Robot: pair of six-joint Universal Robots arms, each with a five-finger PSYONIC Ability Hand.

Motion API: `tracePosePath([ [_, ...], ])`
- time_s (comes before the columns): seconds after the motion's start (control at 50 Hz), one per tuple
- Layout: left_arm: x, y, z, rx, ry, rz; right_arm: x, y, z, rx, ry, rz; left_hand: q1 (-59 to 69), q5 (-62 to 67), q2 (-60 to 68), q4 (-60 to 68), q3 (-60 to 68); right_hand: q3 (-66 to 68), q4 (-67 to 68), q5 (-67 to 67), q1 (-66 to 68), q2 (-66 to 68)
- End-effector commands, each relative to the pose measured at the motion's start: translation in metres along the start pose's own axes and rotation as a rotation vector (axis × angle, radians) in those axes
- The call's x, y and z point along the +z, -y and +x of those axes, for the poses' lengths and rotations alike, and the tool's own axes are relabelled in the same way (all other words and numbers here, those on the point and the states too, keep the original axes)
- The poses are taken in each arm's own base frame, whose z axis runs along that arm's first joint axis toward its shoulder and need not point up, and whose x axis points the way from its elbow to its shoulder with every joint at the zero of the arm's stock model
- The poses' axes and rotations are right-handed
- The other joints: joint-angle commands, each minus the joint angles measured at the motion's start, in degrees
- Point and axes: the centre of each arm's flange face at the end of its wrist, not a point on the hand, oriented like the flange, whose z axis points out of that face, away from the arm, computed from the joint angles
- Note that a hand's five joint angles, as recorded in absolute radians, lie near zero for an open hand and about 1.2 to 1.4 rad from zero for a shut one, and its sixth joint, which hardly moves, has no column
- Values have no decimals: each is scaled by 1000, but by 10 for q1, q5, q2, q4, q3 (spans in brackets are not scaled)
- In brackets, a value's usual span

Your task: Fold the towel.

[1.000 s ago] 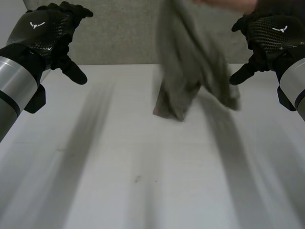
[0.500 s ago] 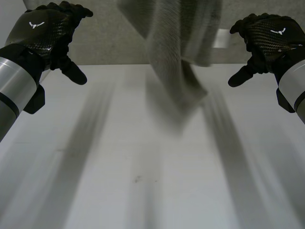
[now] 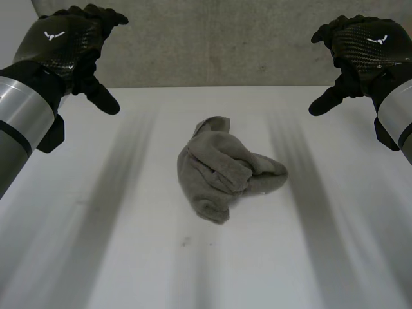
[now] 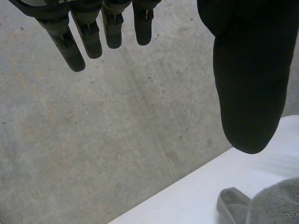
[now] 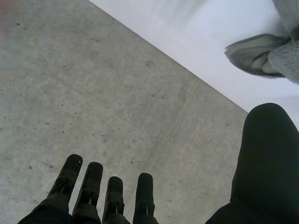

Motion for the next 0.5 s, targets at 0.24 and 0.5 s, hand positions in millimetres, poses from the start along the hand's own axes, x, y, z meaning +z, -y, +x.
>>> tracePosePath([
  [0.24, 54, -98, 16, -18, -169, -159, 12, -40, -27, -29, 197, -175, 47, 39, 48, 48, 48, 6, -2, -4, -8, -4],
  [0.5, 99, -191, 29, 71, -248, -173, 62, -95, -79, 101, 376, -228, 45, 38, 47, 46, 46, 13, 4, 3, -1, 2],
])
